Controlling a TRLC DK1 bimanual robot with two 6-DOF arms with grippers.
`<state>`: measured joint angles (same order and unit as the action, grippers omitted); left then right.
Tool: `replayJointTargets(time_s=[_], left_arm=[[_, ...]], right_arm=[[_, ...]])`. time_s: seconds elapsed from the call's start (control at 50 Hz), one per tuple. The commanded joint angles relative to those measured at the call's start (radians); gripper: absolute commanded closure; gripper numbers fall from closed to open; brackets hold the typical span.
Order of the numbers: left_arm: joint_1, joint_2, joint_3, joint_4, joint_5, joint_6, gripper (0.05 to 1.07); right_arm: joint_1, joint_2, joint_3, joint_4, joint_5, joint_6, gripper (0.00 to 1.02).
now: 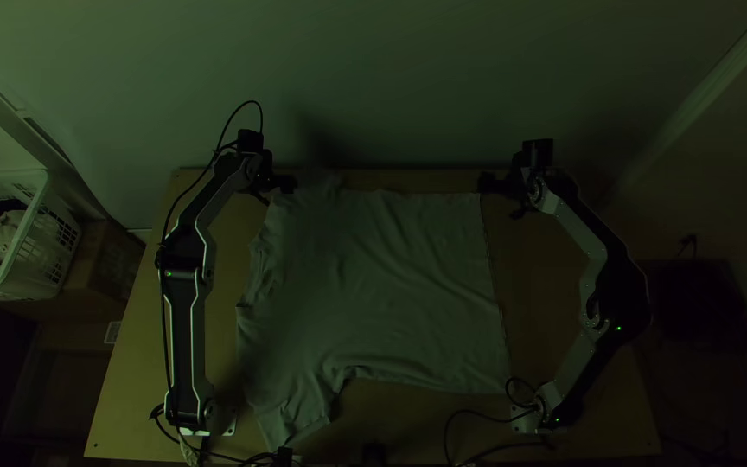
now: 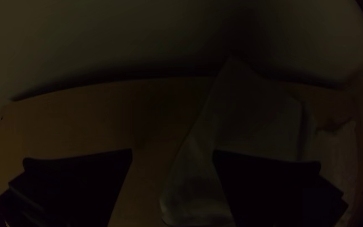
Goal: Fold the t-shirt
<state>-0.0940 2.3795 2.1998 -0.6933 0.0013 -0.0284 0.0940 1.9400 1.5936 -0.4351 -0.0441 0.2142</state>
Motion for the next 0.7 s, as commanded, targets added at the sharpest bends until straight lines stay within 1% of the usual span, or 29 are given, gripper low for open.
replayJointTargets(time_s=[0.0, 0.06, 0.08, 0.1, 0.12, 0.24, 0.28, 0.4, 0.44, 0.52, 0.6, 0.68], left_arm=[[-0.018, 0.044, 0.023, -0.022, -0.041, 0.031, 0.15], [-0.021, 0.057, 0.023, -0.032, -0.057, 0.042, 0.16], [-0.021, 0.058, 0.021, -0.032, -0.060, 0.044, 0.18], [-0.021, 0.060, 0.021, -0.034, -0.061, 0.045, 0.21], [-0.021, 0.063, 0.021, -0.034, -0.061, 0.048, 0.28], [-0.026, 0.075, 0.023, -0.034, -0.060, 0.087, 0.89], [-0.030, 0.076, 0.023, -0.037, -0.060, 0.096, 1.05], [-0.032, 0.070, 0.020, -0.060, -0.050, 0.091, 1.05], [-0.032, 0.069, 0.020, -0.060, -0.049, 0.090, 1.05], [-0.029, 0.061, 0.021, -0.060, -0.049, 0.071, 1.05], [-0.023, 0.046, 0.023, -0.060, -0.049, 0.045, 1.05], [-0.019, 0.029, 0.023, -0.060, -0.040, 0.031, 1.05]], right_arm=[[-0.007, 0.036, 0.037, -0.007, -0.007, 0.028, 0.04], [-0.010, 0.040, 0.048, -0.007, -0.007, 0.031, 0.04], [-0.011, 0.042, 0.049, -0.007, -0.007, 0.034, 0.04], [-0.013, 0.042, 0.052, -0.007, -0.007, 0.036, 0.04], [-0.016, 0.043, 0.055, -0.007, -0.007, 0.036, 0.04], [-0.023, 0.053, 0.074, -0.007, -0.007, 0.039, 0.04], [-0.025, 0.060, 0.081, -0.007, -0.007, 0.039, 0.04], [-0.031, 0.102, 0.131, -0.044, -0.007, 0.051, 0.04], [-0.033, 0.125, 0.161, -0.076, -0.007, 0.056, 0.04], [-0.034, 0.178, 0.232, -0.159, -0.007, 0.094, 0.04], [-0.031, 0.224, 0.305, -0.243, -0.007, 0.108, 0.04], [-0.022, 0.261, 0.365, -0.297, -0.007, 0.120, 0.04]])
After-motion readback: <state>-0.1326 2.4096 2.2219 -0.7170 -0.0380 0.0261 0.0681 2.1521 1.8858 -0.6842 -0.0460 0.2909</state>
